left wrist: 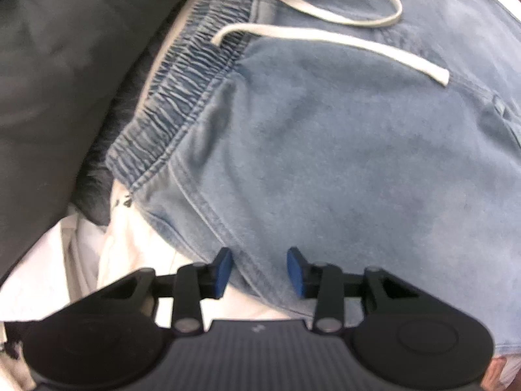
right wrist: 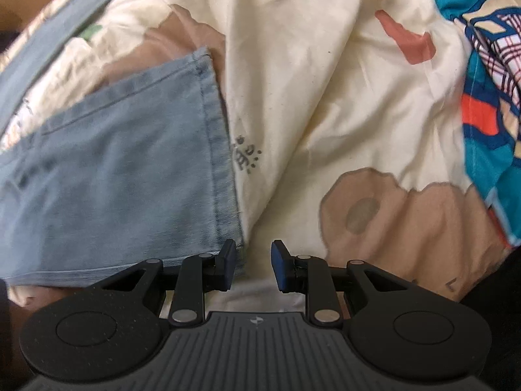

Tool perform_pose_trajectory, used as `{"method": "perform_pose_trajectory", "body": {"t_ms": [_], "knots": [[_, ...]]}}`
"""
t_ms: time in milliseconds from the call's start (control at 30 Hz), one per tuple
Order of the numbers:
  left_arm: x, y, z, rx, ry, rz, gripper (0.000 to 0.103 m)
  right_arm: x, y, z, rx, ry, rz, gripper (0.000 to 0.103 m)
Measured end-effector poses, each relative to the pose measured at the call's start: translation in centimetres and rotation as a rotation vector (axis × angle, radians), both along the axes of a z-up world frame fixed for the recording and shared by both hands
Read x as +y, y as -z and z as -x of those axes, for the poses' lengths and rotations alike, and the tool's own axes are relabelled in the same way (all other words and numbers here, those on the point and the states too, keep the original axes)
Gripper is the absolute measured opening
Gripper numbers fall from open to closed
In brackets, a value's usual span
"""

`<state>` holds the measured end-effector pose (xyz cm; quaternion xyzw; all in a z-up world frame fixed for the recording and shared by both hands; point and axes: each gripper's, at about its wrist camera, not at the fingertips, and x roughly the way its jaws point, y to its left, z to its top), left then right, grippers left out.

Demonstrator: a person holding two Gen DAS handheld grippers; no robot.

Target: Fold clothes

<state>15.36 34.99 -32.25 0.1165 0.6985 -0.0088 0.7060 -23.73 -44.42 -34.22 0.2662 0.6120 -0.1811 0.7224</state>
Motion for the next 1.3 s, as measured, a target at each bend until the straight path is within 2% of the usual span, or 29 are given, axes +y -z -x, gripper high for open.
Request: {"method": "perform_pose_trajectory", "body": {"t_ms": [67, 167, 400, 600, 767, 867, 967, 1033, 1067, 1100, 1300], "knots": [[-0.2, -0.6, 0.2, -0.009, -0.003, -0.008, 0.040, 0.4, 0.1, 0.3, -0.017, -0.004, -0.048, 0.030], [-0.6, -1.4, 0.6, -0.014, -0.006, -0.008, 0.040, 0.9, 0.6, 0.7, -0.021, -0.008, -0.093, 0.038], [-1.9, -2.3, 1.2, -0.019, 0.003, 0.021, 0.040, 0.4, 1.8, 1.9, -0.043, 0.092, -0.165, 0.041], [-2.6, -2.3, 2.3, -0.019, -0.015, 0.024, 0.040, -0.6, 0.4, 2.6, -0.143, 0.113, -0.193, 0.041], [-2.5, -2.5, 3.4, -0.019, -0.040, 0.023, 0.041, -1.4, 0.2, 2.1, -0.190, 0.135, -0.255, 0.041], [-2.2, -2.7, 4.0, -0.035, -0.069, 0.027, 0.044, -1.5, 0.3, 1.9, -0.200, 0.161, -0.272, 0.041], [-1.4, -2.9, 4.4, -0.057, -0.122, 0.038, 0.047, -1.3, 1.3, 1.5, -0.150, 0.189, -0.274, 0.040], [-0.6, -3.1, 4.6, -0.076, -0.166, 0.050, 0.047, -1.3, 1.9, 1.4, -0.124, 0.200, -0.275, 0.030], [-0.2, -3.2, 4.7, -0.088, -0.191, 0.060, 0.047, -1.3, 2.1, 1.4, -0.113, 0.203, -0.273, 0.018], [0.3, -3.3, 4.8, -0.101, -0.220, 0.073, 0.047, -1.3, 2.0, 1.3, -0.106, 0.201, -0.266, 0.012], [3.1, -3.0, 5.8, -0.178, -0.433, 0.170, 0.047, -1.2, 0.4, 0.4, -0.064, 0.141, -0.203, 0.008]]}}
